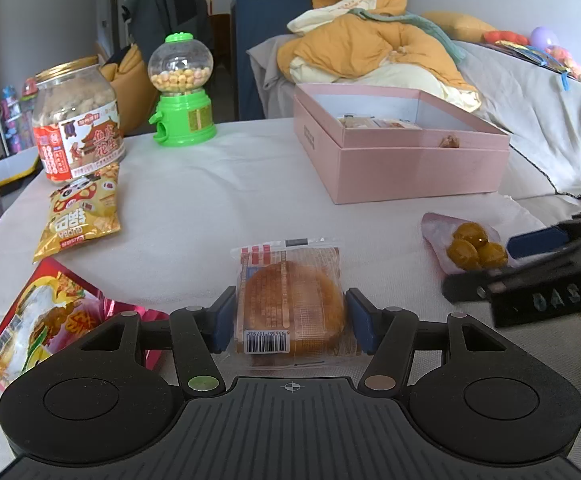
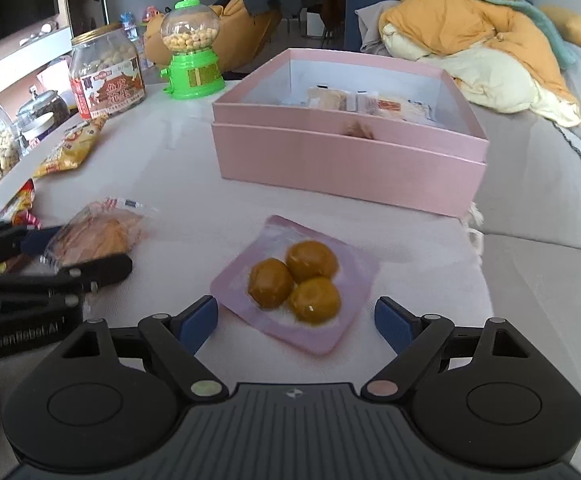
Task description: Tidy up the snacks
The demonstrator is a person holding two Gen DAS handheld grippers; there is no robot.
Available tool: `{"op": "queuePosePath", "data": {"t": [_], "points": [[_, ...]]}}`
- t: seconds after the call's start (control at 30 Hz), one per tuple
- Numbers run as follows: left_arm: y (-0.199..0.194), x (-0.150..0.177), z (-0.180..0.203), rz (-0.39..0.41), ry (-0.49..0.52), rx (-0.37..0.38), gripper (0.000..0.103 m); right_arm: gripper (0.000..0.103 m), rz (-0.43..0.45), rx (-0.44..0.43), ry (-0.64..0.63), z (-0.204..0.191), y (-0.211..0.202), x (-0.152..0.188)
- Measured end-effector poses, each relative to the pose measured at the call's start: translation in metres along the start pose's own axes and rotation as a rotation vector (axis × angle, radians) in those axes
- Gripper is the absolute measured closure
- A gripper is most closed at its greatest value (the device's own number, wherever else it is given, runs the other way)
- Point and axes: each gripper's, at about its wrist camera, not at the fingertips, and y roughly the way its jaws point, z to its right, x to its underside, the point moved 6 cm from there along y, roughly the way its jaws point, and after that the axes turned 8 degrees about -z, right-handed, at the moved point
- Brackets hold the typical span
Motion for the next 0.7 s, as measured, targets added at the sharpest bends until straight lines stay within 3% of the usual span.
{"op": "queuePosePath", "data": {"t": [0.3, 0.53, 0.7], "points": [[0.000, 0.000, 0.000, 0.001, -0.001, 0.001, 0.040, 0.015, -0.027, 0.005, 0.090, -0.002, 0.015, -0.026], [0.000, -0.001, 0.000, 0.002, -0.002, 0.003, 0.040, 0.016, 0.011, 0.049, -0.026, 0.010, 0.004, -0.006], [0.001, -0.001, 0.000, 0.003, -0.004, 0.004, 0.040, 0.016, 0.003, 0.052, 0.070, 0.041, -0.006, 0.003]]}}
